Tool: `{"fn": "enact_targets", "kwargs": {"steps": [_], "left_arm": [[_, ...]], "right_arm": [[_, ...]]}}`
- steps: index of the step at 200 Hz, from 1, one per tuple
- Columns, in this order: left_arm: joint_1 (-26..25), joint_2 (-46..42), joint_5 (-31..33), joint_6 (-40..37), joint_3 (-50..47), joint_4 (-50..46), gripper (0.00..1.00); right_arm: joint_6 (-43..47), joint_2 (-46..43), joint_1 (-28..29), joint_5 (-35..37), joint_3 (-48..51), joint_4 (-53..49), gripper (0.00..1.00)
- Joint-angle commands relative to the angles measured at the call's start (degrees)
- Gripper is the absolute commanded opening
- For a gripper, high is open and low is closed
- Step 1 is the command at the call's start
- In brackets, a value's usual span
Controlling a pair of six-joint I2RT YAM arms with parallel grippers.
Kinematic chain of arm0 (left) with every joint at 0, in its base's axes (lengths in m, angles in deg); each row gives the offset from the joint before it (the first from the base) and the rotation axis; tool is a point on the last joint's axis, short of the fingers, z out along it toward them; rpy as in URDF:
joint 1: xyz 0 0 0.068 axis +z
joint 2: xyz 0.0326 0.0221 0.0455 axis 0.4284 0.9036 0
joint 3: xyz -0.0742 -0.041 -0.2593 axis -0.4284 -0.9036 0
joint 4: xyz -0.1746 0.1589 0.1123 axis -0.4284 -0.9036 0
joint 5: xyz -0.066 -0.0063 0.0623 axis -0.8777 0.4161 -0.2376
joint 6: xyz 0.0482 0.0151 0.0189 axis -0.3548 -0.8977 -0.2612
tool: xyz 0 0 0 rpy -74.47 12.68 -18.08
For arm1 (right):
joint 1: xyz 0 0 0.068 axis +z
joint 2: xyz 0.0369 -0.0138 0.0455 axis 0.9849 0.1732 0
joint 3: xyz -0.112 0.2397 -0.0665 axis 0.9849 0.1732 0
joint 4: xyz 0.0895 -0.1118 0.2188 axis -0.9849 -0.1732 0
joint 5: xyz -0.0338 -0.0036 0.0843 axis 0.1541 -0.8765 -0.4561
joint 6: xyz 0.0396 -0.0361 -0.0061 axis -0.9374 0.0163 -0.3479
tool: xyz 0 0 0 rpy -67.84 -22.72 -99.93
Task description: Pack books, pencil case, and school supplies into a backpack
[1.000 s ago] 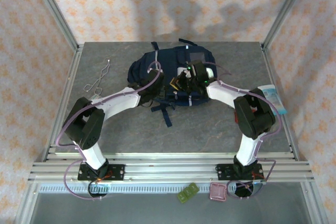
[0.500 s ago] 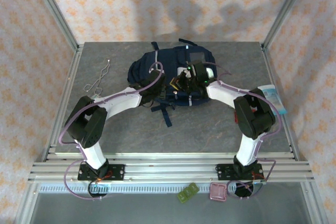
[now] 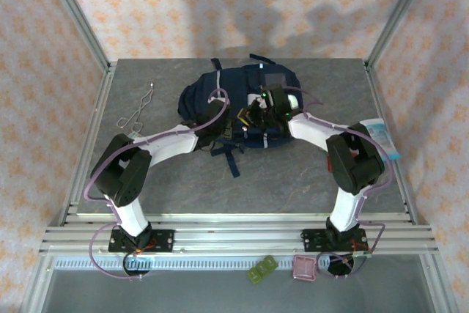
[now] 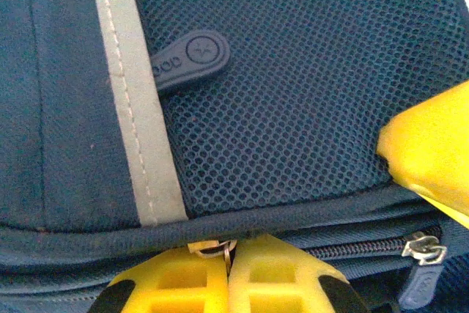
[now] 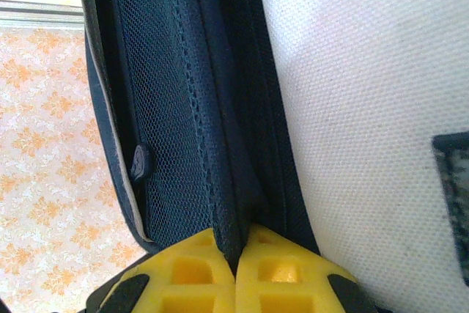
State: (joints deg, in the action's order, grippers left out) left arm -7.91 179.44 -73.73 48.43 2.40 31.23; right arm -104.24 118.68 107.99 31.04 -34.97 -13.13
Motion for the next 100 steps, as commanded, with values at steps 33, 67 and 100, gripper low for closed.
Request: {"fn": "enact_targets", "kwargs": {"steps": [33,67,100], "left_arm": [[2.9,-1.6,4.4,-0.2,-2.2,-3.1,0.00],[8.9,-7.1,6.0,-2.0,-6.2,-4.7,0.00],[10.6,-8.7,4.9,-3.7,-5.5,-6.4,0.00]], "right_arm": [[3.0,-5.3,-0.1,1.0,-0.2,4.1,0.00],[3.2,-7.3,-1.4,3.2,3.6,4.4,0.00],[3.5,-7.6,-1.4,3.5,4.5,4.8,0.00]]}}
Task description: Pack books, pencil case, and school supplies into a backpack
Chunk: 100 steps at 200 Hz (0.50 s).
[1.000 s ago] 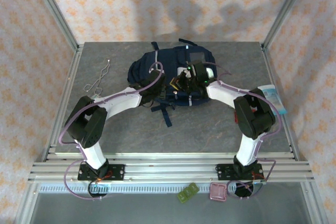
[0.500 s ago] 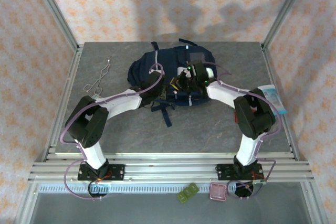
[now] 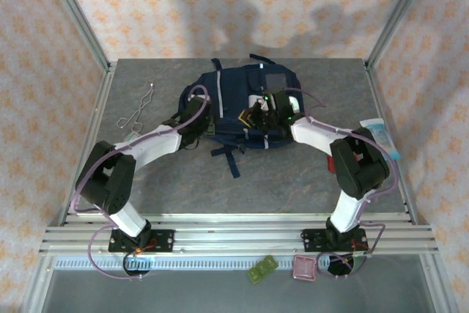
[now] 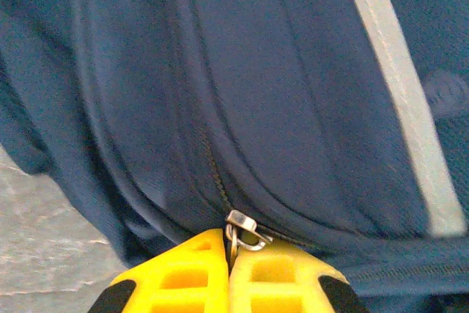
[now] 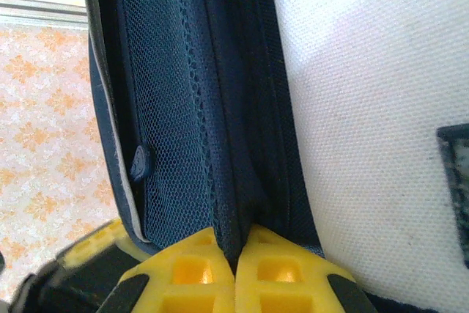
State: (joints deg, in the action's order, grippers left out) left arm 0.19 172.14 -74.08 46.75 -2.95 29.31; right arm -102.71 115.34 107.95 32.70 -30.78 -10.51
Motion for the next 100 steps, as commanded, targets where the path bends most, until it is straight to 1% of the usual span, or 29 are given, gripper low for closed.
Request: {"fn": "enact_targets", "kwargs": {"steps": [1,19,36,56,73,100], "left_arm": [[2.5,-1.4,5.1,-2.1,-0.1,-4.5,0.00],[1.0,-2.2,3.8,-3.1,-0.5,-4.8,0.00],[-2.0,-3.5,3.2,-4.7,-1.6,-5.3,0.00],[-6.1,-4.8,-1.3,-4.9,-2.6,-6.0,0.00],[-10.7,-5.3,-4.5,-4.1,-3.1,-5.0,0.00],[-17.3,-3.0,-7.7,-1.6,0.1,-2.5,0.00]], "right_arm": [[2.0,-4.3,-1.4,1.9,0.3,2.1,0.00],[3.8,-4.0,-1.7,3.4,-0.9,0.0,0.00],[5.6,-3.2,-2.5,4.9,-2.9,-2.6,0.00],[7.7,-2.2,-4.4,7.1,-6.1,-5.6,0.00],[9.1,-1.3,-6.3,9.1,-9.1,-7.6,0.00],[10.1,0.5,-8.8,10.7,-13.3,-9.9,0.00]]}}
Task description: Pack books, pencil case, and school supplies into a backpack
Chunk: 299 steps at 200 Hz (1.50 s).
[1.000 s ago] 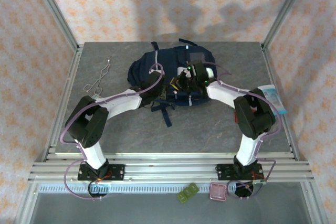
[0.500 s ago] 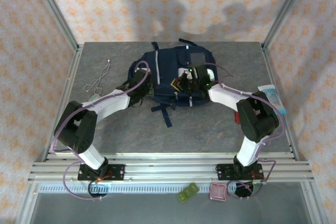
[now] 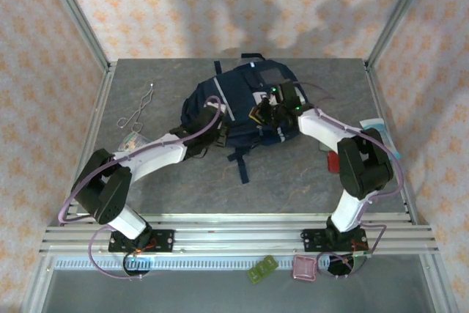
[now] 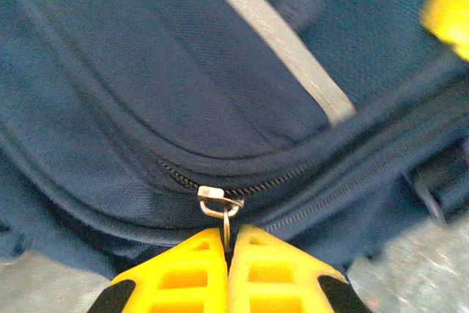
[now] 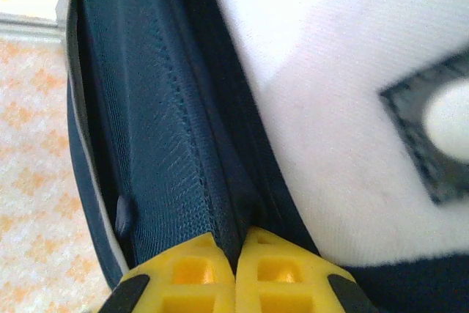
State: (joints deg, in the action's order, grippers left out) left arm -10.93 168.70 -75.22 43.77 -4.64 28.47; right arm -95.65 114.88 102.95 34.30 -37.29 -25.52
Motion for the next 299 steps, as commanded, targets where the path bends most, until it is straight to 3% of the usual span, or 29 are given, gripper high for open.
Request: {"fn": "enact_targets", "kwargs": {"steps": [1,10,30,46,88,141,172,210,243,276,299], "left_arm": [[-6.4,0.7,-6.6,1.5,1.8,-1.6,0.00],[-7.8,1.9,-6.7,2.3,3.3,-0.5,0.00],[-8.7,5.2,-5.9,3.4,7.0,1.5,0.00],[-8.8,7.4,-5.6,4.0,9.6,2.3,0.00],[-9.2,10.2,-5.2,3.3,13.1,0.6,0.00],[-9.8,8.9,-3.8,4.1,11.1,2.4,0.00],[-9.9,8.7,-1.6,3.8,10.8,0.9,0.00],[-7.5,5.7,4.1,4.2,6.4,-3.1,0.00],[-0.5,-0.7,6.1,3.6,-1.2,-3.0,0.00],[7.2,-2.9,4.5,2.9,-3.8,-2.1,0.00],[7.6,-2.4,2.1,2.3,-2.7,-2.0,0.00]], "right_arm": [[3.1,1.1,-3.9,9.1,-7.0,5.0,0.00],[3.1,1.5,-4.1,9.5,-7.8,4.0,0.01],[1.3,0.5,-4.2,7.3,-5.8,4.3,0.25],[-1.1,-2.1,-3.9,3.8,-1.3,6.4,0.36],[-4.8,-8.4,-1.1,1.5,8.5,9.1,0.39],[-7.1,-5.1,2.8,0.1,9.4,8.8,0.36],[-7.1,-3.0,3.0,1.1,8.4,9.5,0.00],[-5.6,-4.9,1.7,5.7,8.4,8.8,0.00],[-5.6,-7.6,0.5,8.0,10.4,9.3,0.00],[-6.2,-8.9,0.1,10.8,12.3,10.6,0.00],[-5.7,-7.3,0.1,9.4,10.5,10.4,0.00]]}}
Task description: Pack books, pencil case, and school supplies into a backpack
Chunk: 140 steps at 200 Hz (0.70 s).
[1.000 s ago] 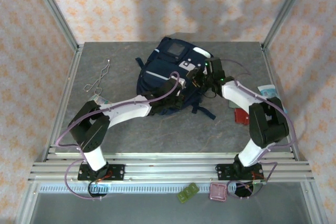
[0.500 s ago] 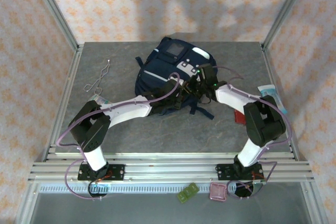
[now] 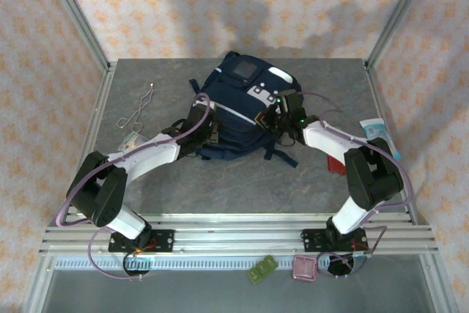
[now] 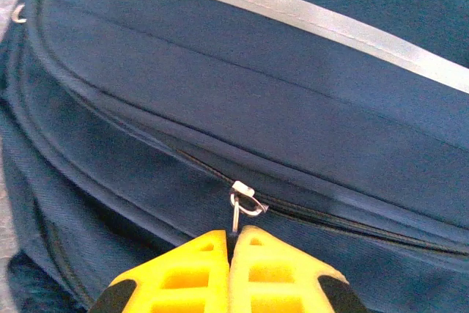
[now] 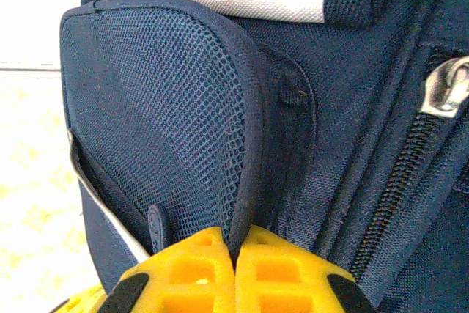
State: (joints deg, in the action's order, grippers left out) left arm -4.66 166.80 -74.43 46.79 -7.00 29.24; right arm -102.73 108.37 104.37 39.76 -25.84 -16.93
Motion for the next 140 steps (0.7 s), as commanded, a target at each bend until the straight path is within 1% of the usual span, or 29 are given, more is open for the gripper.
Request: {"fn": "enact_targets", "kwargs": {"steps": [1,16,51,86,99,114,128,140], "left_arm": [[1.4,-0.4,1.3,-0.7,-0.4,-2.7,0.00],[0.6,-0.8,-0.7,-0.7,-0.6,-2.4,0.00],[-5.0,-2.9,-2.4,-1.4,-1.4,-2.6,0.00],[-10.6,-1.1,-6.0,2.1,0.1,1.5,0.00],[-11.4,0.6,-6.0,3.5,1.6,3.5,0.00],[-11.7,2.4,-5.9,4.6,3.7,5.2,0.00],[-11.7,4.1,-5.7,4.8,6.0,4.9,0.00],[-11.8,5.1,-5.6,4.4,7.5,4.2,0.00]], "right_arm": [[1.4,-0.8,-1.3,3.9,-1.0,1.9,0.00],[2.6,0.4,-1.6,4.8,-3.3,0.7,0.00],[5.6,4.2,-4.3,5.9,-11.5,-2.6,0.00],[8.7,9.3,-6.2,6.7,-21.0,-6.3,0.00],[8.9,9.9,-6.3,5.5,-22.5,-7.5,0.15],[8.0,8.4,-6.2,3.1,-20.0,-6.5,0.30],[7.1,5.9,-6.0,1.7,-15.8,-5.6,0.36],[6.6,3.4,-5.8,0.6,-12.2,-5.3,0.39]]}}
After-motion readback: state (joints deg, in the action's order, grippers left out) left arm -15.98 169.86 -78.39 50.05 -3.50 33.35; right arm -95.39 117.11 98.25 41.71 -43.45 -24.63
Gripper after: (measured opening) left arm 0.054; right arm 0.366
